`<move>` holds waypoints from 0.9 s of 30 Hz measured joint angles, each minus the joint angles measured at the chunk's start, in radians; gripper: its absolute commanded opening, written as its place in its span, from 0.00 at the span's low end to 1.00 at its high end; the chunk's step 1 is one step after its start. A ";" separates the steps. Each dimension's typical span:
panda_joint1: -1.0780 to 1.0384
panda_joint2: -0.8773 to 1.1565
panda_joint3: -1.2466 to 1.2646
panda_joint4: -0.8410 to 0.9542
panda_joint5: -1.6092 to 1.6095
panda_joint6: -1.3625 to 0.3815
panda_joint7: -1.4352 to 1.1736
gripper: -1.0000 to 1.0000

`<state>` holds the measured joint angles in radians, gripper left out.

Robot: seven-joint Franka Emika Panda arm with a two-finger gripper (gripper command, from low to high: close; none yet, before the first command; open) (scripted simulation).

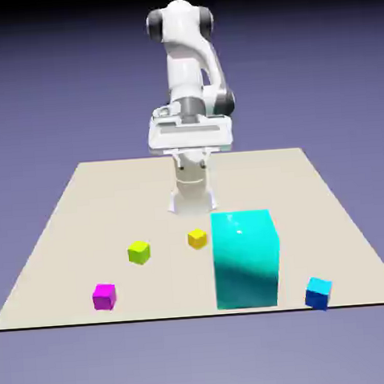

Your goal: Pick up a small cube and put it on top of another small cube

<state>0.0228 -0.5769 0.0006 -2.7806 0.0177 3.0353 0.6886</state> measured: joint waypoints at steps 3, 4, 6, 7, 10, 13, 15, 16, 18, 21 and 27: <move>-0.002 0.073 0.053 0.088 -0.042 -0.048 0.049 0.50; -0.008 0.107 0.075 0.113 -0.067 -0.067 0.093 0.50; -0.019 0.175 0.120 0.164 -0.119 -0.107 0.180 0.50; -0.024 0.209 0.142 0.189 -0.144 -0.126 0.223 0.50; -0.041 0.311 0.209 0.264 -0.221 -0.185 0.354 0.50; -0.058 0.413 0.276 0.340 -0.297 -0.245 0.484 0.50; -0.066 0.481 0.321 0.390 -0.349 -0.284 0.571 0.50; -0.068 0.515 0.343 0.415 -0.374 -0.304 0.614 0.50; -0.083 0.583 0.388 0.465 -0.425 -0.343 0.701 0.50; -0.100 0.685 0.455 0.541 -0.502 -0.402 0.832 0.50; -0.135 0.889 0.589 0.692 -0.655 -0.520 1.093 0.50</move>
<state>-0.1127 0.3125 0.5900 -2.0888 -0.6376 2.5151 1.7814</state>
